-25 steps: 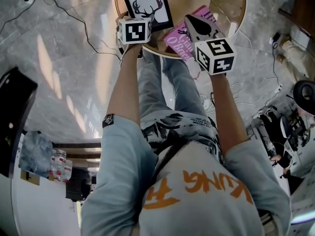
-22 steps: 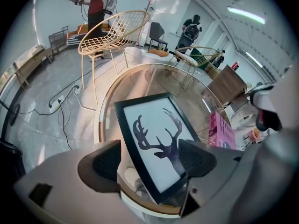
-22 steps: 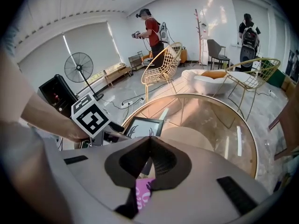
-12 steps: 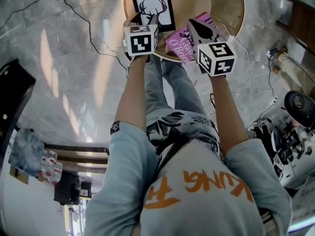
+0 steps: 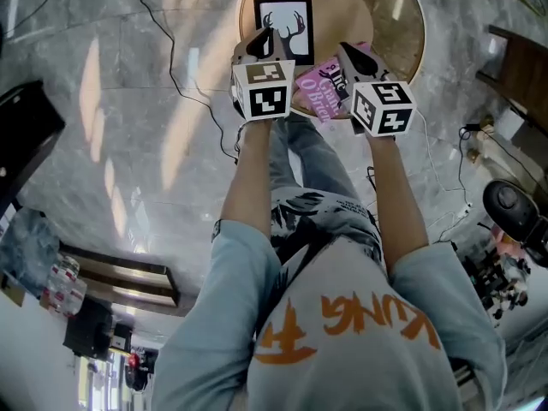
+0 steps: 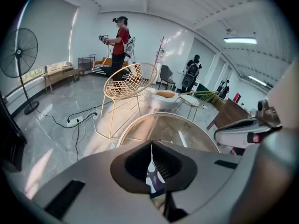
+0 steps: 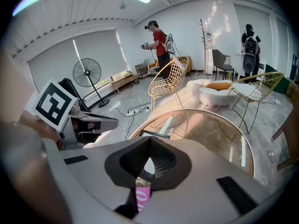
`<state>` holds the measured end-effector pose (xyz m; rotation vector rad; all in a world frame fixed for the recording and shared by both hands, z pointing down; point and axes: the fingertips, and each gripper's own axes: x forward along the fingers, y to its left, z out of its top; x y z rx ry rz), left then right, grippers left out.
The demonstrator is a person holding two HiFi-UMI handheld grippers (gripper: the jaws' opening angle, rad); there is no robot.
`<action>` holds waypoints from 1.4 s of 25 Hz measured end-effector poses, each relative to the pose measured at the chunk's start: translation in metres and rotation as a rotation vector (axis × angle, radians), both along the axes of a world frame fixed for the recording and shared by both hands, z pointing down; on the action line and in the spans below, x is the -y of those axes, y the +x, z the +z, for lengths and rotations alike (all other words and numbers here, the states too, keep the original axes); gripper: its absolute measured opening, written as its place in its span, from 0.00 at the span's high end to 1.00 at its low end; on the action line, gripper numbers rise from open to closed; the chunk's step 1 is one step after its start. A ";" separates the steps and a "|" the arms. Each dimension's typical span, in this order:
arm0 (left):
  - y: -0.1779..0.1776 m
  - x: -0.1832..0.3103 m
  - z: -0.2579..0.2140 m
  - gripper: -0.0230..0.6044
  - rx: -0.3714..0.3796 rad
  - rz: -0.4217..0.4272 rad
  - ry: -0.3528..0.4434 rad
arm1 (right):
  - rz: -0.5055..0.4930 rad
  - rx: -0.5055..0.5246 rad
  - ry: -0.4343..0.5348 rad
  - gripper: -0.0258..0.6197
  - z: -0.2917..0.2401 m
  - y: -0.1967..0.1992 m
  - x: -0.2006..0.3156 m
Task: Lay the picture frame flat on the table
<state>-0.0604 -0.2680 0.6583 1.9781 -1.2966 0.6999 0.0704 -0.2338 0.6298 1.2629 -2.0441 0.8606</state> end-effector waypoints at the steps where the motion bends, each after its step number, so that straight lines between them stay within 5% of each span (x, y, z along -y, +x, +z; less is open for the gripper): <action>1: 0.002 -0.002 -0.009 0.93 -0.017 0.002 0.013 | 0.000 0.004 0.008 0.96 -0.004 0.000 0.000; 16: 0.016 -0.018 -0.146 0.93 -0.155 -0.162 0.244 | 0.019 0.033 0.157 0.96 -0.091 0.024 -0.012; 20: 0.020 -0.024 -0.194 0.93 -0.248 -0.207 0.311 | 0.053 0.051 0.212 0.96 -0.117 0.038 -0.017; 29: 0.037 -0.047 -0.263 0.93 -0.252 -0.163 0.411 | 0.092 0.088 0.331 0.96 -0.184 0.062 -0.029; 35: 0.045 -0.057 -0.307 0.93 -0.171 -0.105 0.487 | 0.083 0.101 0.428 0.96 -0.235 0.071 -0.024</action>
